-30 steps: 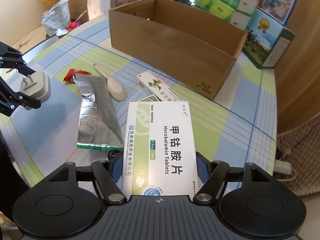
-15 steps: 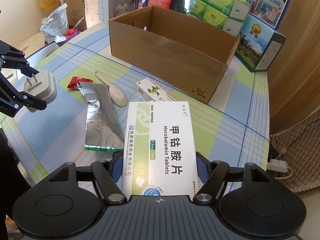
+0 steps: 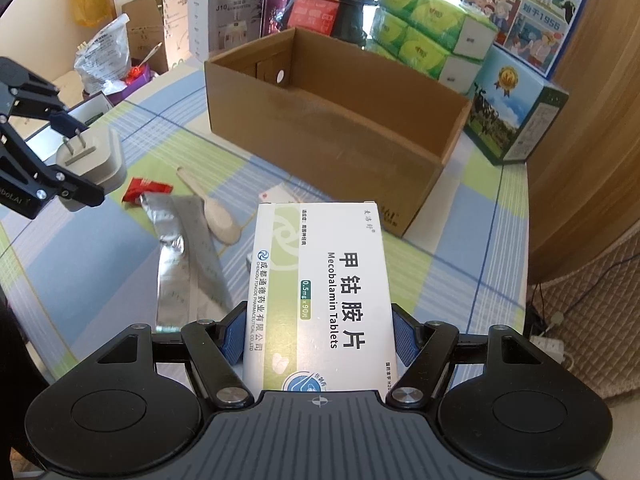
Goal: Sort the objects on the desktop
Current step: 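Carry the adapter and medicine box into the cardboard box and release both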
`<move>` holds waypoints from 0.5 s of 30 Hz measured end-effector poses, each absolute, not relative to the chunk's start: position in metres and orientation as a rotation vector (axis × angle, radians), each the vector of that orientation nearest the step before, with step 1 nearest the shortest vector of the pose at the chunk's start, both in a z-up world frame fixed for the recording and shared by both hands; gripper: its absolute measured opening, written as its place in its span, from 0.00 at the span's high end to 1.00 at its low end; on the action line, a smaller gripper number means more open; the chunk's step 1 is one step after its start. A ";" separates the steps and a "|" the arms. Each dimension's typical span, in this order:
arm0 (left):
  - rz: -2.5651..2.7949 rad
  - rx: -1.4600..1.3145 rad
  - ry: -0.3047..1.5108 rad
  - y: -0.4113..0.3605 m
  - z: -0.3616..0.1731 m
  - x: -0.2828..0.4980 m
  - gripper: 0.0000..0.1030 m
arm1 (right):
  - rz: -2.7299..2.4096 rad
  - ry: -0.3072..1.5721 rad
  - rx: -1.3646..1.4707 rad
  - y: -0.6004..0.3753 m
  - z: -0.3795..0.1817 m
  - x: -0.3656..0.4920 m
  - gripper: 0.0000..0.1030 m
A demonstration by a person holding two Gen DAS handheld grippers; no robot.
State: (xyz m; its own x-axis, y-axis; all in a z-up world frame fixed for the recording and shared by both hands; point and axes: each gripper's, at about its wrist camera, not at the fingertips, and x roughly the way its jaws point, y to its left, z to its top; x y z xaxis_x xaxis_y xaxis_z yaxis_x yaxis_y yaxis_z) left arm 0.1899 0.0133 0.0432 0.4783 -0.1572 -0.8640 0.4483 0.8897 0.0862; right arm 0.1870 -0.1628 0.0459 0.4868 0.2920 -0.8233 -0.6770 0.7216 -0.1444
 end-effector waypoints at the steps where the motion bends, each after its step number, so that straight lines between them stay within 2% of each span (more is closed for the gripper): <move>1: -0.379 0.323 1.006 0.012 0.046 0.195 0.42 | 0.620 0.874 -0.493 -0.161 0.049 0.191 0.34; 15: -0.367 0.310 0.953 0.007 0.071 0.290 0.42 | 0.604 0.797 -0.431 -0.131 0.102 0.280 0.34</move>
State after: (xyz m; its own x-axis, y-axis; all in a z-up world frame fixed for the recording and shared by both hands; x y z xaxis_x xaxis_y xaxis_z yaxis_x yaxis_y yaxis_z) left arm 0.2900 0.0069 0.0709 0.5259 -0.1672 -0.8340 0.4355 0.8951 0.0952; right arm 0.2801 -0.1311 0.1019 0.5475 0.3360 -0.7664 -0.6472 0.7506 -0.1332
